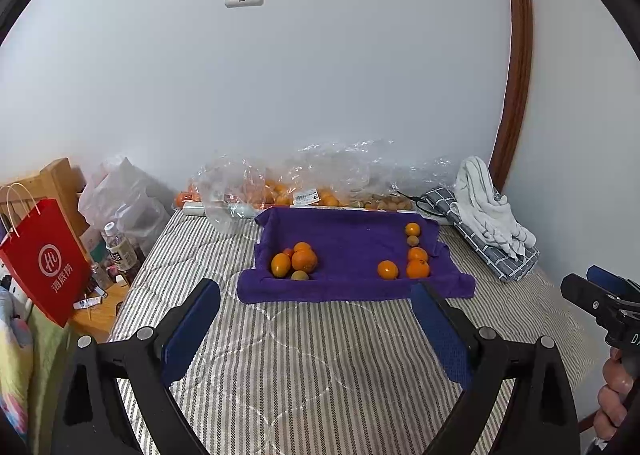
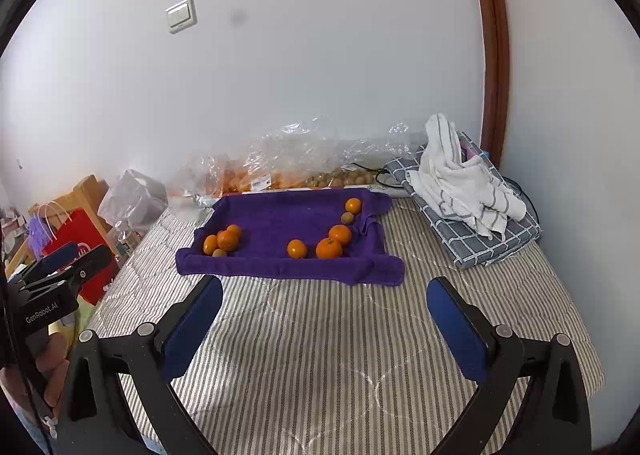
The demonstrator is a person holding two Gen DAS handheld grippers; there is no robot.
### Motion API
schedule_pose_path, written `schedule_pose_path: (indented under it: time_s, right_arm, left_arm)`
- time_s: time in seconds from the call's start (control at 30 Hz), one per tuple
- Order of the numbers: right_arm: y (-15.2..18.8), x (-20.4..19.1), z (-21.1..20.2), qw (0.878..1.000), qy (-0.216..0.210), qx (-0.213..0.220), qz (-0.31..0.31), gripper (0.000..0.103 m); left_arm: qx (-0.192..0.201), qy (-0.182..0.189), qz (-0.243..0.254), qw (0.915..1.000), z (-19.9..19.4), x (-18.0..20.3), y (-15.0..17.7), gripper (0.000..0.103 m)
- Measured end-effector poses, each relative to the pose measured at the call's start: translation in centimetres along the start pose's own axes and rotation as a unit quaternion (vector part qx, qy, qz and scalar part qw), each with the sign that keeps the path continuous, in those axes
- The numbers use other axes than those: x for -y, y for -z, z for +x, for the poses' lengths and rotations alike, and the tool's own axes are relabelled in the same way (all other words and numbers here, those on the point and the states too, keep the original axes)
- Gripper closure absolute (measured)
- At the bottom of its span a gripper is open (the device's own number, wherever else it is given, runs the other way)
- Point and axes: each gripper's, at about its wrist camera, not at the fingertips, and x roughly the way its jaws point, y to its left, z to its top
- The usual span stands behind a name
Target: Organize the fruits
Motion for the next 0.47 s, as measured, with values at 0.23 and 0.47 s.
schedule_pose_path:
  time_s: [0.23, 0.47]
  right_arm:
    - [0.07, -0.15, -0.10, 1.000, -0.003, 0.003, -0.002, 0.002]
    - [0.14, -0.09, -0.09, 1.000, -0.004, 0.003, 0.000, 0.002]
  left_arm:
    - [0.001, 0.003, 0.002, 1.0000, 0.07, -0.06, -0.14, 0.006]
    - [0.003, 0.004, 0.003, 1.0000, 0.16, -0.09, -0.22, 0.006]
